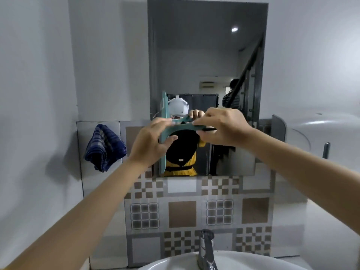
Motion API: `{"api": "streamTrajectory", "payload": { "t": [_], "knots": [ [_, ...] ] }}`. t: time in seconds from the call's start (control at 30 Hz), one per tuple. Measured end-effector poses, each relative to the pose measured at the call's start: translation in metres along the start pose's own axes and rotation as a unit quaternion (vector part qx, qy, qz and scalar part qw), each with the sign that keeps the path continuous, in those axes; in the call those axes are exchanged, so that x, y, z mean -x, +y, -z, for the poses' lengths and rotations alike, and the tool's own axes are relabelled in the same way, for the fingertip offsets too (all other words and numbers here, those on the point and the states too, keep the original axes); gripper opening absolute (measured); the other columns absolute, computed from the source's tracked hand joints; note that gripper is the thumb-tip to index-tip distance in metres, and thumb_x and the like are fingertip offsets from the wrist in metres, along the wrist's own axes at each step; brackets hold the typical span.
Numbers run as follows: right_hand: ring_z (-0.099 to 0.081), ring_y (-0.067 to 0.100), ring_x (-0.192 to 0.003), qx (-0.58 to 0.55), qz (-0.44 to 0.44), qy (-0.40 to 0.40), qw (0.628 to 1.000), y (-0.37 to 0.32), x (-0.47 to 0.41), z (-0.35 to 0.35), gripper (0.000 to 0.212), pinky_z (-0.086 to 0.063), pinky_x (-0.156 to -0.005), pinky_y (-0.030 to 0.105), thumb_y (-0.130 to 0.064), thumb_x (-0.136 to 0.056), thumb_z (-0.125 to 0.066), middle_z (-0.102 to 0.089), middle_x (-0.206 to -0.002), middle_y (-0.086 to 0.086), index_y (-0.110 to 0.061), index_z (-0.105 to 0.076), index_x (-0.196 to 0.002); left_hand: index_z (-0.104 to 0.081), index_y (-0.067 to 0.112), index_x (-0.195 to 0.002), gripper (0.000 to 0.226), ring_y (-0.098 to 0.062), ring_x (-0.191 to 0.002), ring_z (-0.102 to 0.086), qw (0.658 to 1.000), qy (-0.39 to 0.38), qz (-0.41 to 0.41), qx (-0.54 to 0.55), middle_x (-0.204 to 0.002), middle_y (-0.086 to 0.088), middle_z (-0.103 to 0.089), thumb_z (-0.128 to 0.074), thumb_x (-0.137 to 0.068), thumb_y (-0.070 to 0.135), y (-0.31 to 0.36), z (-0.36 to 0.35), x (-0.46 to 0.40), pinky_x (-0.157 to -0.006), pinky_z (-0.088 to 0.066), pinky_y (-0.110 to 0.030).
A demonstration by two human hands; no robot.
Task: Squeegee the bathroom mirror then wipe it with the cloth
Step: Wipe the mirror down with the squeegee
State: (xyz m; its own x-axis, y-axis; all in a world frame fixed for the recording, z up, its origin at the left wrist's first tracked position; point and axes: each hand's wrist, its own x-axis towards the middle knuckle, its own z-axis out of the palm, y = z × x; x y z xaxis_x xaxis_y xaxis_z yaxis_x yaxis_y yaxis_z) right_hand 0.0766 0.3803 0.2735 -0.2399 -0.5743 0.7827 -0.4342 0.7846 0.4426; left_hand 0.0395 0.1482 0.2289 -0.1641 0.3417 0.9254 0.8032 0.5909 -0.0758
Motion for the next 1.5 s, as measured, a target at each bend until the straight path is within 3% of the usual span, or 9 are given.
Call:
{"api": "streamTrajectory", "payload": {
  "t": [0.17, 0.3, 0.43, 0.53, 0.73, 0.93, 1.1, 1.37, 1.5],
  "knots": [
    [-0.060, 0.023, -0.068, 0.064, -0.043, 0.035, 0.996, 0.046, -0.049, 0.034, 0.027, -0.043, -0.052, 0.026, -0.035, -0.085, -0.060, -0.064, -0.078, 0.005, -0.026, -0.072, -0.108, -0.051, 0.003, -0.117, 0.044, -0.022, -0.106, -0.054, 0.995, 0.066, 0.055, -0.049, -0.114, -0.014, -0.058, -0.068, -0.080, 0.019, -0.021, 0.016, -0.034, -0.092, -0.038, -0.022],
    [-0.059, 0.026, -0.084, 0.096, -0.047, 0.046, 0.993, 0.067, -0.097, 0.046, 0.029, -0.042, -0.059, 0.030, -0.034, -0.091, -0.055, -0.062, -0.087, 0.008, -0.032, -0.065, -0.119, -0.042, 0.001, -0.126, 0.067, -0.032, -0.116, -0.050, 0.992, -0.003, 0.067, -0.110, -0.128, -0.019, -0.050, -0.074, -0.072, 0.023, -0.048, 0.018, -0.050, -0.098, -0.038, -0.030],
    [-0.057, 0.027, -0.094, 0.116, -0.028, 0.065, 0.991, 0.076, -0.148, 0.049, 0.032, -0.043, -0.071, 0.036, -0.034, -0.093, -0.052, -0.060, -0.096, 0.009, -0.034, -0.062, -0.123, -0.017, 0.011, -0.144, 0.092, -0.027, -0.138, -0.021, 0.978, -0.085, 0.093, -0.167, -0.154, -0.006, -0.013, -0.071, -0.074, 0.037, -0.073, 0.013, -0.058, -0.111, -0.021, -0.044],
    [-0.055, 0.027, -0.098, 0.134, -0.027, 0.068, 0.988, 0.085, -0.187, 0.048, 0.034, -0.039, -0.073, 0.034, -0.037, -0.095, -0.047, -0.058, -0.099, 0.009, -0.037, -0.056, -0.128, 0.004, 0.015, -0.146, 0.106, -0.017, -0.142, -0.001, 0.963, -0.141, 0.083, -0.212, -0.155, 0.000, 0.009, -0.067, -0.074, 0.047, -0.093, 0.004, -0.059, -0.112, -0.004, -0.040],
    [-0.052, 0.030, -0.100, 0.173, -0.010, 0.036, 0.984, 0.094, -0.238, 0.033, 0.036, -0.039, -0.080, 0.037, -0.031, -0.097, -0.046, -0.055, -0.106, 0.012, -0.035, -0.053, -0.132, 0.026, 0.017, -0.138, 0.117, -0.015, -0.138, 0.019, 0.943, -0.205, 0.089, -0.245, -0.147, 0.002, 0.029, -0.067, -0.074, 0.048, -0.115, -0.022, -0.051, -0.110, 0.005, -0.035],
    [-0.051, 0.034, -0.107, 0.198, -0.020, 0.012, 0.980, 0.105, -0.255, 0.019, 0.036, -0.041, -0.086, 0.041, -0.033, -0.098, -0.042, -0.054, -0.114, 0.015, -0.034, -0.052, -0.132, 0.030, 0.015, -0.135, 0.117, -0.015, -0.132, 0.030, 0.937, -0.189, 0.103, -0.275, -0.143, 0.001, 0.037, -0.067, -0.076, 0.042, -0.123, -0.042, -0.042, -0.106, 0.012, -0.031],
    [-0.053, 0.033, -0.104, 0.187, -0.022, -0.002, 0.982, 0.121, -0.254, 0.017, 0.036, -0.038, -0.076, 0.036, -0.036, -0.098, -0.043, -0.052, -0.111, 0.013, -0.036, -0.050, -0.134, 0.029, 0.015, -0.136, 0.116, -0.015, -0.126, 0.037, 0.941, -0.174, 0.107, -0.270, -0.141, 0.002, 0.038, -0.066, -0.076, 0.041, -0.128, -0.047, -0.041, -0.102, 0.018, -0.029],
    [-0.051, 0.020, -0.080, 0.192, -0.031, -0.011, 0.981, 0.145, -0.235, 0.034, 0.036, -0.035, -0.065, 0.029, -0.039, -0.097, -0.041, -0.061, -0.101, 0.005, -0.037, -0.049, -0.133, 0.033, 0.016, -0.133, 0.120, -0.016, -0.125, 0.039, 0.940, -0.165, 0.098, -0.284, -0.138, 0.005, 0.042, -0.065, -0.071, 0.050, -0.137, -0.051, -0.040, -0.103, 0.019, -0.028],
    [-0.048, 0.018, -0.079, 0.179, -0.026, -0.019, 0.983, 0.148, -0.231, 0.036, 0.036, -0.035, -0.067, 0.029, -0.037, -0.096, -0.043, -0.062, -0.095, 0.003, -0.034, -0.051, -0.131, 0.006, 0.015, -0.145, 0.126, -0.015, -0.139, 0.017, 0.937, -0.165, 0.083, -0.295, -0.152, 0.001, 0.021, -0.071, -0.056, 0.059, -0.143, -0.052, -0.039, -0.110, 0.014, -0.025]
  ]
}}
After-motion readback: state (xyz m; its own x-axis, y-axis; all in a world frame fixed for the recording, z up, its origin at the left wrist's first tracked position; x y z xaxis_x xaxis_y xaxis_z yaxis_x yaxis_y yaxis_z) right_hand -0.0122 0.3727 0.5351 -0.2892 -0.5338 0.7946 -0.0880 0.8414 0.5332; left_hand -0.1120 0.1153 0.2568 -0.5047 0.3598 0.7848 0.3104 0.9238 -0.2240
